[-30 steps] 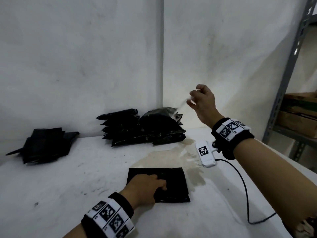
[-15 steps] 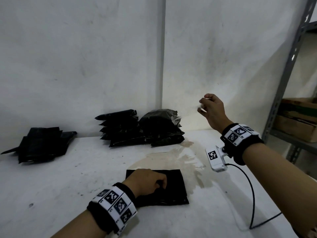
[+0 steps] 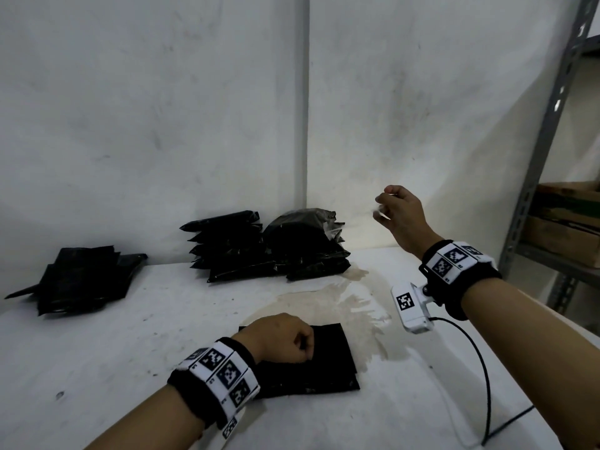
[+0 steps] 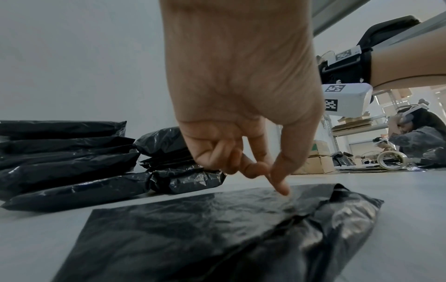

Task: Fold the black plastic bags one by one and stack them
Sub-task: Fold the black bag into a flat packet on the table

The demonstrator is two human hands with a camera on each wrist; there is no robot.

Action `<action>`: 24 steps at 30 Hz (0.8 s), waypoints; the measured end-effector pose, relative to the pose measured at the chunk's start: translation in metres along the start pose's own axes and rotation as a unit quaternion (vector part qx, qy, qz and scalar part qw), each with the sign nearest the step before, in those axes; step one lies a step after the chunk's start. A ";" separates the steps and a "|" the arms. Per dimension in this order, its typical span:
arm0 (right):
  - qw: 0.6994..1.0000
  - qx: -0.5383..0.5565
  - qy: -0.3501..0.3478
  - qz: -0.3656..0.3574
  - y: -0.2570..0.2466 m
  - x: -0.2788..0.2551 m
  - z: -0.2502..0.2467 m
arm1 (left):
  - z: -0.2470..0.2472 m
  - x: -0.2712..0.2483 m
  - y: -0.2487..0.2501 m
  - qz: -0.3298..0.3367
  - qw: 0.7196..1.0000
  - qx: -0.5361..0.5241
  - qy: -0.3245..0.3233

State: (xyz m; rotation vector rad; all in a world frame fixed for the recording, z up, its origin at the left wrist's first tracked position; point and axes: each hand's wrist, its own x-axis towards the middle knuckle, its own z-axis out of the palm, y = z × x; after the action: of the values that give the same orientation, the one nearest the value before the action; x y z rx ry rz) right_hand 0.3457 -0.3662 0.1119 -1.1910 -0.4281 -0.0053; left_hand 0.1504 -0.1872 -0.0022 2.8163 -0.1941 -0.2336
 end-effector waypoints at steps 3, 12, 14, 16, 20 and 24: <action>1.000 0.005 0.003 0.002 0.002 0.001 -0.003 | -0.014 0.016 0.000 -0.013 0.999 -0.012 0.047; 0.999 0.041 0.023 0.014 0.009 0.008 -0.015 | -0.056 0.105 -0.011 -0.098 0.932 0.096 0.336; 0.998 0.048 0.027 0.016 0.009 0.010 -0.017 | -0.061 0.121 -0.012 -0.118 0.926 0.127 0.336; 0.998 0.053 0.030 0.016 0.009 0.014 -0.019 | -0.064 0.135 -0.013 -0.147 0.929 0.141 0.308; 0.997 0.072 0.036 0.019 0.007 0.022 -0.023 | -0.062 0.151 -0.018 -0.171 0.944 0.131 0.248; 0.995 0.091 0.041 0.020 0.006 0.033 -0.030 | -0.059 0.161 -0.022 -0.166 0.935 0.187 0.251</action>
State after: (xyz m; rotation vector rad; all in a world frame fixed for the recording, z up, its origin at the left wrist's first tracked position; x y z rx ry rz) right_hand 0.3866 -0.3836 0.1079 -1.0159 -0.3260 0.0189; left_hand 0.3204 -0.1746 0.0237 3.1500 0.3963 0.5052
